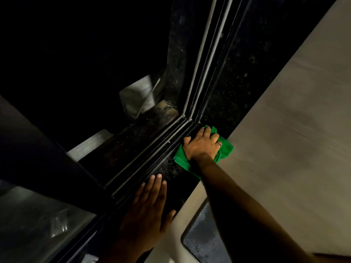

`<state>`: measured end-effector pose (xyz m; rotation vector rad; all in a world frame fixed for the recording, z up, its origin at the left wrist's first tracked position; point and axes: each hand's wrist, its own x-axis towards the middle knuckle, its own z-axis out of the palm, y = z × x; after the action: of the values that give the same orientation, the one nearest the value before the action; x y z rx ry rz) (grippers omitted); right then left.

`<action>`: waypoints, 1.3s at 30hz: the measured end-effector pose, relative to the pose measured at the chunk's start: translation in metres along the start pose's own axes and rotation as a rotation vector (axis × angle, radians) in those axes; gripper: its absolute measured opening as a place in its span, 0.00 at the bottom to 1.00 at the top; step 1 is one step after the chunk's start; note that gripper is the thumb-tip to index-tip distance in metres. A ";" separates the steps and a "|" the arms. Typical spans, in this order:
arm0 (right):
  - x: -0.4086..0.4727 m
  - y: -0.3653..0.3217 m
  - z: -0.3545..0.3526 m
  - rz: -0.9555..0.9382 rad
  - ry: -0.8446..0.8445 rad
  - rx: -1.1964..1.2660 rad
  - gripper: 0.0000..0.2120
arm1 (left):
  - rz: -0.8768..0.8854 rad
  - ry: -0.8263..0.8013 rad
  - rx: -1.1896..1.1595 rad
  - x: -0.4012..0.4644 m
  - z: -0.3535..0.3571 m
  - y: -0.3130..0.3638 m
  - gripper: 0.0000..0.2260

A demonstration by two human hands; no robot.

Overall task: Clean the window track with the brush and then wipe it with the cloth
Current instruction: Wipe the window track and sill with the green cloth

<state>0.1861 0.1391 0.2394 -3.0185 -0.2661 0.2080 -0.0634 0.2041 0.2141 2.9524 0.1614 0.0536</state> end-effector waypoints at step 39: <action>-0.062 0.021 0.033 -0.558 -0.053 -0.055 0.36 | -0.032 -0.003 0.004 0.000 -0.003 0.003 0.32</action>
<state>0.1249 0.1099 0.2127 -2.8470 -1.1043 0.2302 -0.0628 0.2013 0.2180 2.9529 0.2083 0.0451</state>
